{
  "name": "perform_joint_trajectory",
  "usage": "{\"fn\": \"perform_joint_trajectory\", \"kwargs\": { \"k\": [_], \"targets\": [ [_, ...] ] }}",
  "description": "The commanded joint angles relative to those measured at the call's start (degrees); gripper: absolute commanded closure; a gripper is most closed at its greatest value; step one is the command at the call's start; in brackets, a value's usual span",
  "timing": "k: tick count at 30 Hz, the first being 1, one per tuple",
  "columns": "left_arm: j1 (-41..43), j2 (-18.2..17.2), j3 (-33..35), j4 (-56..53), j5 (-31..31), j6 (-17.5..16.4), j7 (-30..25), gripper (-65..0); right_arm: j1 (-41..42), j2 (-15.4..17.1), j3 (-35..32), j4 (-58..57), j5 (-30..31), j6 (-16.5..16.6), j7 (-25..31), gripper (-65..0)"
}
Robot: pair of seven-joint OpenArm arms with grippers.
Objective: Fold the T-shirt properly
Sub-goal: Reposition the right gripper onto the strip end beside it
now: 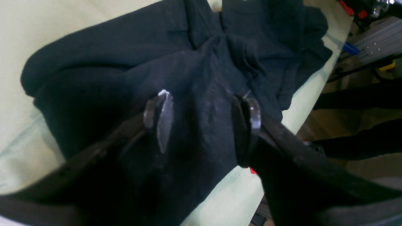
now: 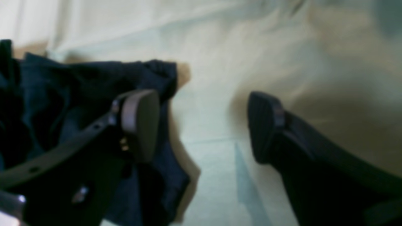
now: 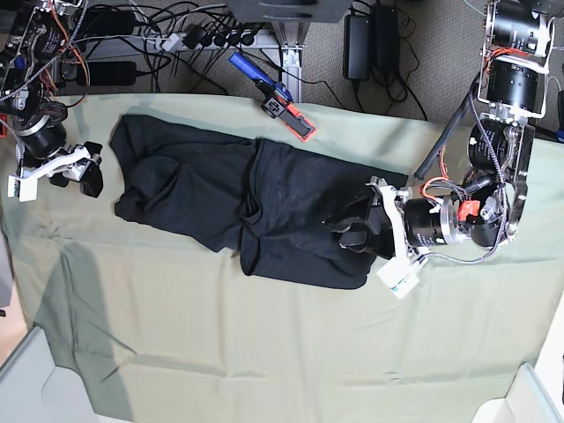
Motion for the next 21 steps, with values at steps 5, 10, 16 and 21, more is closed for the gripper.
{"fn": "perform_joint_trajectory", "kwargs": {
  "k": [5,10,16,21],
  "targets": [
    [-1.20,-0.20,-0.37,0.85,-1.53,-0.67,-1.05,-33.5,0.76,-2.95,0.35,-0.26,2.78,0.87,1.01,-43.9],
    [-1.18,-0.17,-0.37,0.85,-1.60,-0.67,-1.07,-33.5,0.74,-5.81,0.24,-2.21,5.42,2.45,0.44,-43.9],
    [-1.20,-0.20,-0.37,0.85,-1.55,-0.67,-1.05,-33.5,0.90,-8.20,0.20,-2.21,6.69,2.60,0.22,-43.9],
    [-1.18,-0.17,-0.37,0.85,-1.57,-0.67,-1.05,-33.5,0.87,-9.81,-2.64,-2.21,6.45,2.62,0.22,-43.9]
  ]
}}
